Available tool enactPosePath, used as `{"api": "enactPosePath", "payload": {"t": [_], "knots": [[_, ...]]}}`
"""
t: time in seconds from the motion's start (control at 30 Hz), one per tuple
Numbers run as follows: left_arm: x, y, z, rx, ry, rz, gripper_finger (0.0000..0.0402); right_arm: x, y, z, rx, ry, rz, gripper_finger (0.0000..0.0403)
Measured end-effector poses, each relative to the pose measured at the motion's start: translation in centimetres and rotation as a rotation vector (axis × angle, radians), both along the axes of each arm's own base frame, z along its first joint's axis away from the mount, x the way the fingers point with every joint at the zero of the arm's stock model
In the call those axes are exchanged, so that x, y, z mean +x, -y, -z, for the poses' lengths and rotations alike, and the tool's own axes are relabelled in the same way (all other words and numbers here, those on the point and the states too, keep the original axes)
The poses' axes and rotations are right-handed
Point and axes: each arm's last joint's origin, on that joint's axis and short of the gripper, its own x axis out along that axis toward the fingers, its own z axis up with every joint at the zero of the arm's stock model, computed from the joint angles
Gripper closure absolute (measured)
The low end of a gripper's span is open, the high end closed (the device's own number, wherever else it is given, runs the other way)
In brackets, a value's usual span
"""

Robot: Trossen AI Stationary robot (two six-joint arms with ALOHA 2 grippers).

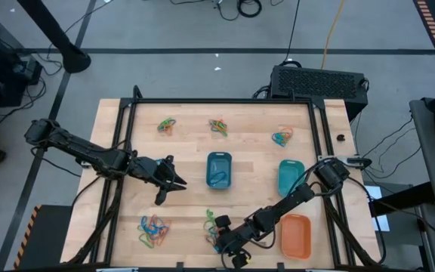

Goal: Sort rubber bands into baskets
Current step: Put the blue rubberband into the blue bin

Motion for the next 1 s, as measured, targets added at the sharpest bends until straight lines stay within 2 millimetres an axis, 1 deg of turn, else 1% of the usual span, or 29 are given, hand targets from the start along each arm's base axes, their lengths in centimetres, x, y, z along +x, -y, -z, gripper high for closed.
{"api": "enactPosePath", "payload": {"t": [0.3,0.53,0.7,0.87,1.0], "knots": [[0.0,0.0,0.0,0.001,0.000,0.000,0.0307,0.0,0.0,-0.1,0.046,-0.018,0.038,0.0359],[0.0,0.0,0.0,0.001,0.000,0.000,0.0307,0.4,-0.2,-0.8,0.110,0.029,0.058,0.0398],[0.0,0.0,0.0,0.002,0.000,0.001,0.0307,0.4,-0.1,-2.4,0.164,0.046,0.087,0.0400],[0.0,0.0,0.0,0.019,0.004,0.009,0.0307,0.3,0.0,-3.4,0.231,0.022,0.137,0.0401],[0.0,0.0,0.0,0.020,0.004,0.008,0.0307,0.3,0.1,-4.2,0.380,-0.047,0.252,0.0401]]}}
